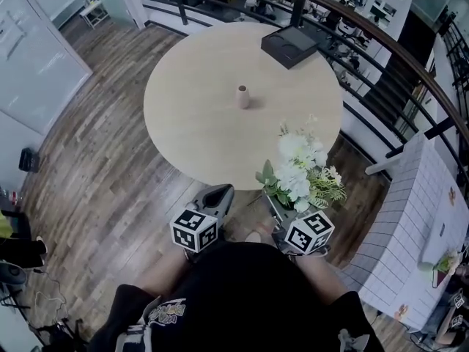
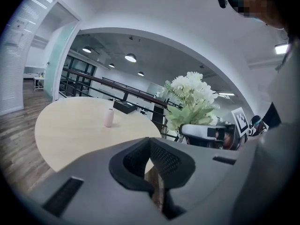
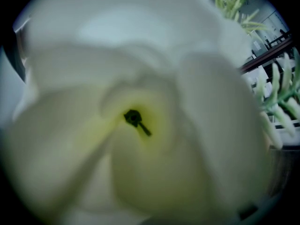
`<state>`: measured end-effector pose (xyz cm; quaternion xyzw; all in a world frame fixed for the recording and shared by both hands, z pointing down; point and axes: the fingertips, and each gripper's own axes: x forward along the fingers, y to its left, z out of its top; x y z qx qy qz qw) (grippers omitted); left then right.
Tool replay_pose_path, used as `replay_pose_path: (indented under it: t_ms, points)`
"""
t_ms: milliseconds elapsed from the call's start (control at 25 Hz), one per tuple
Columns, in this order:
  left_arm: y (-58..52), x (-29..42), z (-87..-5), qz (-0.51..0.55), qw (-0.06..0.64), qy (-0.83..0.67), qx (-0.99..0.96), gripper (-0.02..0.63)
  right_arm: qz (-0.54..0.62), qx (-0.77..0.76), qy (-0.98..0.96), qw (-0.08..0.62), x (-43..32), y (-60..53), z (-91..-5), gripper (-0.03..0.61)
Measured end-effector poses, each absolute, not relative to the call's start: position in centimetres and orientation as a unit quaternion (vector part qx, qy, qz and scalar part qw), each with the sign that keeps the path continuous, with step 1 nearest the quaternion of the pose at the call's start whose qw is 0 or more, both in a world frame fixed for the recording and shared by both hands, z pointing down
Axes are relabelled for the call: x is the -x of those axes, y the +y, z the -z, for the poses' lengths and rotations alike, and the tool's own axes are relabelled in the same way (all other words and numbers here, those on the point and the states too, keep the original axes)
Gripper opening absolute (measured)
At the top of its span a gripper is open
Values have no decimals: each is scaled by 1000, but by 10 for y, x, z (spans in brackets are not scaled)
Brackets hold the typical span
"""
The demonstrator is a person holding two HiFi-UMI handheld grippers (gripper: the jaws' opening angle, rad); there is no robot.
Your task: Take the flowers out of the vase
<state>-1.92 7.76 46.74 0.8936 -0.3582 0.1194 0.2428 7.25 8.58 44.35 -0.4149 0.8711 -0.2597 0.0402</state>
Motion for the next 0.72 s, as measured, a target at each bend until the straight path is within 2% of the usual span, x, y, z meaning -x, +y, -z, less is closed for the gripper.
replay_pose_path:
  t_ms: [280,720]
  points:
    - [85,-20,-472,-129,246,-353,-894,6,270,413,869,44,-108,90,-452,77]
    - [94,-32,-463,-135,231,-349,-898,6,266,414,869,55,-116,102,-448,74]
